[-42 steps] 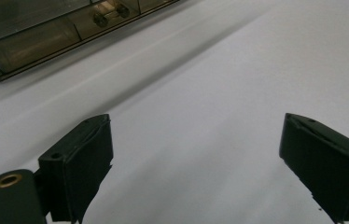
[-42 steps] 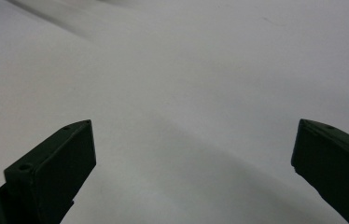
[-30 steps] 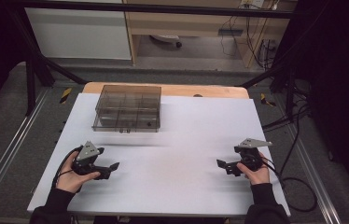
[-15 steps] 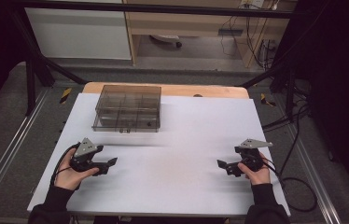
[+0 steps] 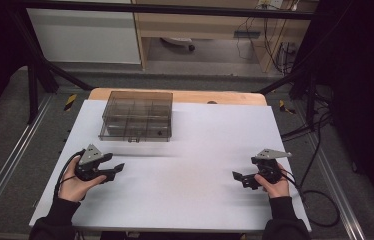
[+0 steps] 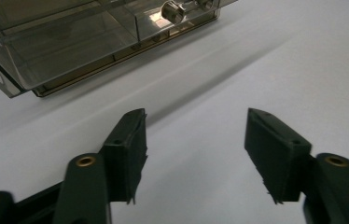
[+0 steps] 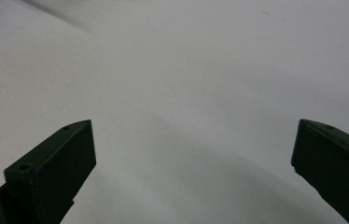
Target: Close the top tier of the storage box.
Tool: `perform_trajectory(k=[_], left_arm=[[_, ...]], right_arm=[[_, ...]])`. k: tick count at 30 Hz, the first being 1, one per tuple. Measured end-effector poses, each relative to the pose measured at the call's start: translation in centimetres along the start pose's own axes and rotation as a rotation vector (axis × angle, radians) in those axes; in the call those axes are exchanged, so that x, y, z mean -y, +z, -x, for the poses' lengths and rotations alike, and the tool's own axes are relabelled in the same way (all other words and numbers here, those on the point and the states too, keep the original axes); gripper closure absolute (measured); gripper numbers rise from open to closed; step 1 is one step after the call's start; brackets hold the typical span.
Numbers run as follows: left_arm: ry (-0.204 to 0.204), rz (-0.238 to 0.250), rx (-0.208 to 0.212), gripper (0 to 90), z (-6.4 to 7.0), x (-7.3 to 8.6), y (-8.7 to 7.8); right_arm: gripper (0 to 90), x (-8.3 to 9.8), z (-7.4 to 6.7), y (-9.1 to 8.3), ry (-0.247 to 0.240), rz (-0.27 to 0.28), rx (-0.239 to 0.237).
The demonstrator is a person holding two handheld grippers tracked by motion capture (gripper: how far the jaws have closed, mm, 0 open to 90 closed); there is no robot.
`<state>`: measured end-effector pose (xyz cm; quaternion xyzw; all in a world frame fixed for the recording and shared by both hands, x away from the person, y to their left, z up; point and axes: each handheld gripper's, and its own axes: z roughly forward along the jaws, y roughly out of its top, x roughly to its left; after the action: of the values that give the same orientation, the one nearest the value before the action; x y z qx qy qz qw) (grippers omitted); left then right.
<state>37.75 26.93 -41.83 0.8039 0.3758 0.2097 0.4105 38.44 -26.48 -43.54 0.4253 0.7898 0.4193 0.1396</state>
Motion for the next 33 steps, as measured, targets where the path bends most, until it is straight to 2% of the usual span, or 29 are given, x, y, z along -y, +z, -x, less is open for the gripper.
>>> perform_trajectory(k=[4, 11, 16, 33], left_arm=[[0.01, -0.017, 0.002, 45.4, 0.0, -0.2, 0.2], [0.01, -0.012, 0.01, 55.7, 0.1, -0.8, 0.4], [0.027, -0.016, -0.009, 61.4, 0.1, -1.4, 0.6], [-0.004, 0.013, 0.002, 77.0, -0.6, -2.4, 1.4]], right_arm=[[0.7, 0.0, 0.0, 0.0, -0.001, 0.0, -0.001], [0.7, 0.0, 0.0, 0.0, -0.001, -0.001, 0.001], [0.7, 0.0, 0.0, -0.1, 0.0, 0.0, 0.002], [0.7, 0.0, 0.0, 0.0, -0.005, 0.001, -0.002]])
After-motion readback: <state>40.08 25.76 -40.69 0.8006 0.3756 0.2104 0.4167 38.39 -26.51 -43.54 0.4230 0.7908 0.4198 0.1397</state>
